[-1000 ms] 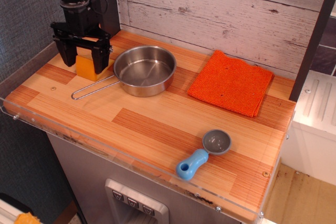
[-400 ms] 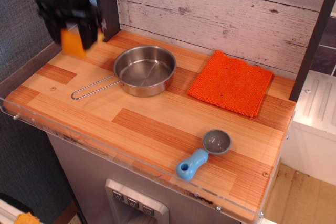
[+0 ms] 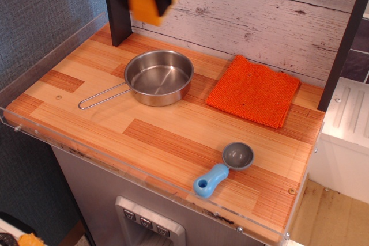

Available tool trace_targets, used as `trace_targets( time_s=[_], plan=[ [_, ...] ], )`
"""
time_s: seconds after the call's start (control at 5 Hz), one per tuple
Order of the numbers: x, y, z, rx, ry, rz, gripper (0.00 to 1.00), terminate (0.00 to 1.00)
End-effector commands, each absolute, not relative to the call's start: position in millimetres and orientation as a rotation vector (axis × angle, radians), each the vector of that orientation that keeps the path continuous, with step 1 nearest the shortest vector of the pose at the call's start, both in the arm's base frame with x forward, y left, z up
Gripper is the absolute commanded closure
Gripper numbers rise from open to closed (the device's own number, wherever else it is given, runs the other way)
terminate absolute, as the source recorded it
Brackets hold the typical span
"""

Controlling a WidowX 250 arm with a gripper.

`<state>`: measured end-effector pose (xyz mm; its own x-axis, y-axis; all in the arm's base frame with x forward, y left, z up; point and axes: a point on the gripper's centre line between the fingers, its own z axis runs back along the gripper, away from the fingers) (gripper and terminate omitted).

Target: Put the cheese on the cloth.

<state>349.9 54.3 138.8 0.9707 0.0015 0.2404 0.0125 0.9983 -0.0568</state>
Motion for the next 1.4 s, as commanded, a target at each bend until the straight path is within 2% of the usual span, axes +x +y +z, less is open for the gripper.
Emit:
trace_targets(
  time_s=[0.0, 0.2, 0.6, 0.8, 1.0, 1.2],
  plan=[
    [390.2, -41.4, 119.9, -0.099, -0.190, -0.062, 1.00, 0.00],
    [392.6, -61.6, 103.9, -0.126, -0.126, -0.066, 1.00, 0.00],
    [386.2, -63.2, 85.8, -0.087, -0.066, -0.032, 1.00, 0.00],
    [385.9, -61.6, 85.8, -0.071, -0.056, -0.046, 0.00, 0.00],
    [382.2, -63.0, 92.9, -0.080, -0.045, -0.065, 0.00, 0.00],
    [368.5, -59.9, 112.0, -0.070, -0.064, -0.090, 0.00, 0.00]
  ],
)
